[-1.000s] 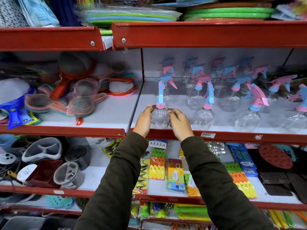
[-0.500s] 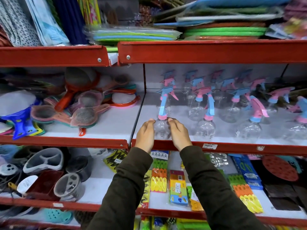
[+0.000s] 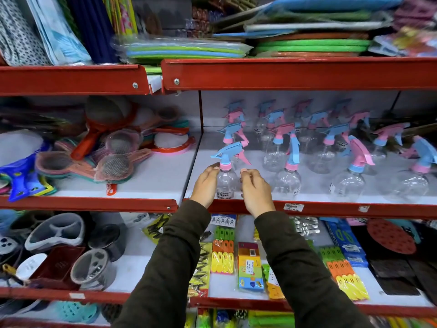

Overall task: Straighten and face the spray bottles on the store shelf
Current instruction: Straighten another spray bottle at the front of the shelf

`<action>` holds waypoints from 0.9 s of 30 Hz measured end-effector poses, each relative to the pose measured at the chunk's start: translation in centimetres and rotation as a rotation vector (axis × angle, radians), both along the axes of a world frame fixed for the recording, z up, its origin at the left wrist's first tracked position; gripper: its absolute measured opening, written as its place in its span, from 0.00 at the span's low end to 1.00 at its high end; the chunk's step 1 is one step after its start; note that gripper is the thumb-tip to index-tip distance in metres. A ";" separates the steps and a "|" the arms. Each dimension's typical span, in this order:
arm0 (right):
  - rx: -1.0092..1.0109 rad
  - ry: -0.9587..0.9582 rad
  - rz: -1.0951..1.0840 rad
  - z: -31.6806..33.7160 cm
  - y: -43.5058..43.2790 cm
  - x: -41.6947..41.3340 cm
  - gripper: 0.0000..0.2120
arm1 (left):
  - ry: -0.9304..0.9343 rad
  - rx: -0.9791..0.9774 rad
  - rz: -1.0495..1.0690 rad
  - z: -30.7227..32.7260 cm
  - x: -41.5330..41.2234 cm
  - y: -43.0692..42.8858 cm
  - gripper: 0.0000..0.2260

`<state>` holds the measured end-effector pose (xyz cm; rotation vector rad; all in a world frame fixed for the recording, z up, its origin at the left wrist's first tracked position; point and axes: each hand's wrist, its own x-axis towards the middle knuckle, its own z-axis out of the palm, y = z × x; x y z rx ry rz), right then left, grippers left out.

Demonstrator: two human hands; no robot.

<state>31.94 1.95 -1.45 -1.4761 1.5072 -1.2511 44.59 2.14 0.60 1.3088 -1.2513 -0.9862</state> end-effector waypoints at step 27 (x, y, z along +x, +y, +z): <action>-0.276 -0.149 -0.040 -1.7 4.6 -4.9 0.09 | -0.013 -0.428 0.265 -1.2 -5.9 5.0 0.15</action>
